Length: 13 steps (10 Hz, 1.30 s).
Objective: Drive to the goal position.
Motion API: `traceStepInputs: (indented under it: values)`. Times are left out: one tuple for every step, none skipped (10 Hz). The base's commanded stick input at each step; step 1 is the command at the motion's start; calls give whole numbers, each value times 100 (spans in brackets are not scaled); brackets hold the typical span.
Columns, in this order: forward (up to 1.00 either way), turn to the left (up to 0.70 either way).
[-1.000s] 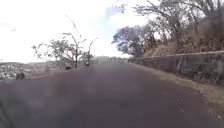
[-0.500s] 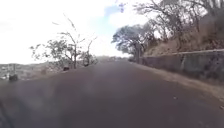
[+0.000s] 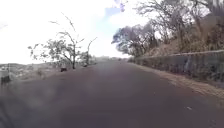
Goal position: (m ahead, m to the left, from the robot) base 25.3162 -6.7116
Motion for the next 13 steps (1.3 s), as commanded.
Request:
traceStepInputs:
  values:
    - [70,0]
    - [70,0]
    - [70,0]
    - [70,0]
    - [70,0]
    - [70,0]
    - [70,0]
    - [70,0]
    - [70,0]
    - [70,0]
    - [70,0]
    - [70,0]
    - [70,0]
